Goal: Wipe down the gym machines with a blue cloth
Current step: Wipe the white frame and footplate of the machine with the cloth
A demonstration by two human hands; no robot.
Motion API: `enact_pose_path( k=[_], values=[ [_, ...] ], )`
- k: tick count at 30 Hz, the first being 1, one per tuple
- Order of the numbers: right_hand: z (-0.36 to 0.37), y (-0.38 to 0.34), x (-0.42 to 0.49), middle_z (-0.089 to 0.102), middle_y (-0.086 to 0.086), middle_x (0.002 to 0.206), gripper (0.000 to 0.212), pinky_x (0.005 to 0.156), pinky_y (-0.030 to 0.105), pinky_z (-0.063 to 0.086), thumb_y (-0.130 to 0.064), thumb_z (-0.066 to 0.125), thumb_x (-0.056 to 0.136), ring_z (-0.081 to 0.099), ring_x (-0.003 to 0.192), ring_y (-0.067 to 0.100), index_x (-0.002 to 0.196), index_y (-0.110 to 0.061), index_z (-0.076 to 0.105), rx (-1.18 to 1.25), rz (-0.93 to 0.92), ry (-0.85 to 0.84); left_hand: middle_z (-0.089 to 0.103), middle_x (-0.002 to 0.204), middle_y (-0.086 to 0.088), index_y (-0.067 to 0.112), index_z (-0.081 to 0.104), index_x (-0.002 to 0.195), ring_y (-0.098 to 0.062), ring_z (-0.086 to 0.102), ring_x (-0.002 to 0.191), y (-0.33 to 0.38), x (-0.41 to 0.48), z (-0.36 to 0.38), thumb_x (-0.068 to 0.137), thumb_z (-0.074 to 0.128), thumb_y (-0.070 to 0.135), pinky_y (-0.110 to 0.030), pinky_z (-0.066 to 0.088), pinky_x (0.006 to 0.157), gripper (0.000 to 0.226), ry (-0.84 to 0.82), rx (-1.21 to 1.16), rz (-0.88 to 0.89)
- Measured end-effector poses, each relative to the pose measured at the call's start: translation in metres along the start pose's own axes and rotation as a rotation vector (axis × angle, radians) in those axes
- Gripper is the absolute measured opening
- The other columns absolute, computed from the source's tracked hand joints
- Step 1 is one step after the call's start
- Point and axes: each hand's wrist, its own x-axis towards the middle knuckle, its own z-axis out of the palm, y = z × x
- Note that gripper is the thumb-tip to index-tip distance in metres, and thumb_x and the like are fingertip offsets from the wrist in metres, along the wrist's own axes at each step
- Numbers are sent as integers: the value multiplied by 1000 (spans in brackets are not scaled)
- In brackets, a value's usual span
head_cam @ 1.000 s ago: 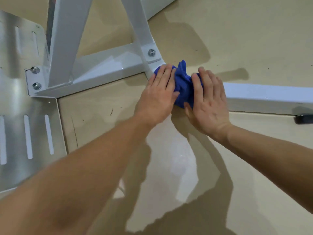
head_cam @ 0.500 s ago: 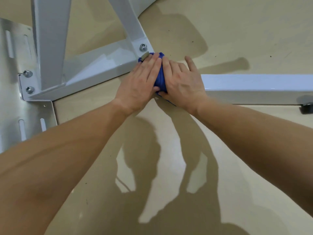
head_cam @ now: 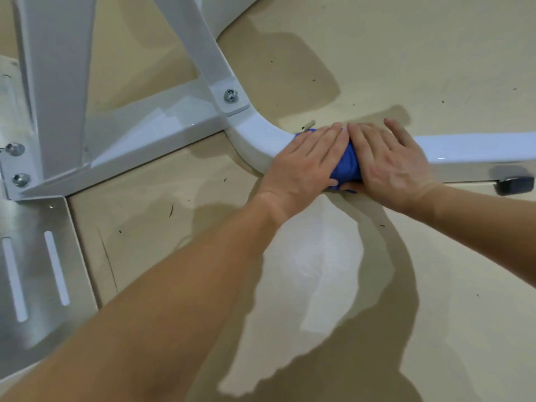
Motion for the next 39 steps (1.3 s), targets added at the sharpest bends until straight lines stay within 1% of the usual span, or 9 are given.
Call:
enact_pose_path(
  k=[4, 8, 13, 17, 21, 24, 29, 34, 39],
  values=[
    [-6, -59, 40, 56, 21, 130, 95, 115, 51, 28, -61, 57, 83, 56, 116, 37, 145, 7, 32, 27, 4, 31, 38, 153, -19, 0, 36, 148, -33, 41, 138, -68, -37, -10, 95, 60, 40, -46, 34, 113, 70, -23, -61, 41],
    [-6, -90, 59, 57, 18, 132, 90, 114, 49, 32, -54, 64, 81, 58, 116, 32, 146, 3, 38, 16, 10, 35, 34, 154, -22, 1, 31, 150, -37, 39, 138, -106, -51, -18, 99, 50, 28, -50, 35, 113, 61, -91, -4, 19],
    [-4, -39, 16, 54, 22, 139, 52, 108, 48, 41, -31, 40, 104, 58, 119, 36, 146, -1, 43, -7, -137, 122, 35, 155, -18, 3, 35, 149, -35, 38, 140, -48, -35, -18, 91, 65, 35, -47, 31, 115, 73, -115, 2, -8],
    [-2, 19, -29, 47, 23, 146, 50, 109, 50, 39, -15, 22, 104, 53, 128, 37, 150, -2, 37, -50, -127, 23, 36, 155, -15, 7, 33, 151, -30, 38, 141, 15, 3, -5, 90, 63, 35, -46, 33, 114, 73, -112, -12, -64],
    [-9, 67, -63, 42, 24, 149, 54, 109, 51, 37, -15, 15, 102, 48, 132, 39, 151, 0, 31, -90, -22, -176, 40, 152, -14, 9, 34, 150, -28, 42, 138, 66, 48, 6, 87, 63, 31, -42, 34, 113, 73, -152, -40, -83],
    [-20, 78, -71, 37, 22, 153, 58, 111, 51, 33, -18, 26, 98, 43, 136, 39, 154, -3, 25, -37, 29, -251, 42, 151, -14, 8, 38, 149, -28, 45, 136, 83, 59, 5, 89, 62, 35, -41, 35, 112, 70, -162, -56, -103],
    [-35, 36, -85, 28, 20, 159, 73, 118, 51, 26, -32, 50, 92, 31, 145, 37, 154, -2, 26, 105, 171, -190, 38, 155, -12, 7, 37, 149, -25, 37, 142, 59, 36, -12, 102, 36, 37, -40, 29, 118, 57, -178, -124, -10],
    [-21, 1, -83, 21, 21, 161, 73, 120, 52, 20, -45, 36, 99, 19, 149, 36, 155, -1, 18, 187, 280, -211, 38, 154, -14, 6, 40, 148, -28, 39, 141, 37, 33, -22, 102, 25, 29, -40, 31, 117, 53, -235, -148, 30],
    [-10, 9, -65, 30, 19, 158, 71, 121, 53, 16, -48, 26, 100, 25, 148, 34, 153, 0, 23, 183, 357, -222, 35, 155, -15, 4, 32, 151, -29, 36, 142, 53, 61, -17, 102, 22, 33, -42, 30, 116, 58, -310, -94, -10]
  ],
)
